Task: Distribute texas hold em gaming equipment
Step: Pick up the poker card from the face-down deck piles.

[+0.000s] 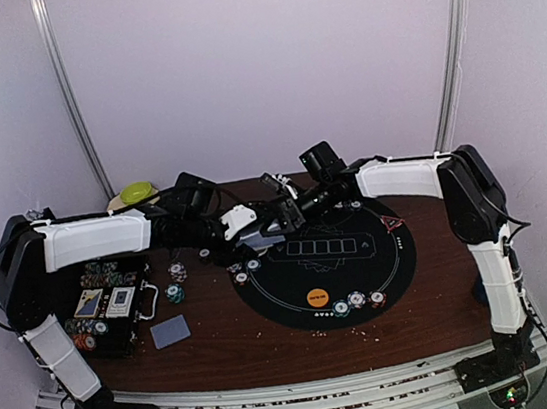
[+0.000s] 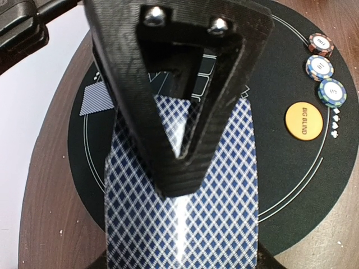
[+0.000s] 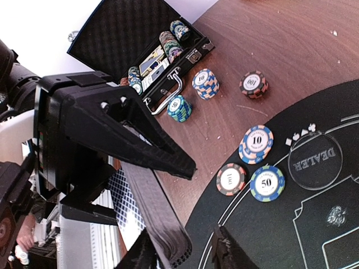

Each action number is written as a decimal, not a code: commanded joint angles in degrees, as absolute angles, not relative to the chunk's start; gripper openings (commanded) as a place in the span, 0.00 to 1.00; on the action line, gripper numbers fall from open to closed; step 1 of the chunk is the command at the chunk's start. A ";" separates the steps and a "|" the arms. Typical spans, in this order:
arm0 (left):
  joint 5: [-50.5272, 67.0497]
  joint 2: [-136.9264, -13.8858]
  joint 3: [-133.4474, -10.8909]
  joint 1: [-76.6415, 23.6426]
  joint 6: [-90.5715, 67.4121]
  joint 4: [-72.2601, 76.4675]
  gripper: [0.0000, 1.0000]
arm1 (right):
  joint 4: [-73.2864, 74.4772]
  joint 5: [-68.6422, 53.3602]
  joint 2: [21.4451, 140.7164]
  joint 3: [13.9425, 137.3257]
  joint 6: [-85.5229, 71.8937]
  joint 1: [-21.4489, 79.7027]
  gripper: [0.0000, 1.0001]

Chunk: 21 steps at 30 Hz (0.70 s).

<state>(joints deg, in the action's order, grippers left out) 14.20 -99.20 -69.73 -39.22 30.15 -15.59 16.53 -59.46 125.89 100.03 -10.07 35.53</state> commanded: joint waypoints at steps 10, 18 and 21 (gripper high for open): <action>15.92 -96.19 -69.52 -39.72 30.68 -12.54 0.03 | 20.74 -62.21 121.86 99.58 -7.65 33.68 0.41; 15.91 -96.22 -69.52 -39.70 30.82 -12.48 0.03 | 21.24 -64.23 121.20 98.85 -6.90 32.72 0.29; 15.86 -96.24 -69.43 -39.72 30.81 -12.39 0.03 | 21.26 -65.82 121.23 98.62 -6.79 32.69 0.15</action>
<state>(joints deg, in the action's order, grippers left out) 14.76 -98.10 -69.65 -39.44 30.15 -15.46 20.78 -63.59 123.94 99.68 -7.33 32.99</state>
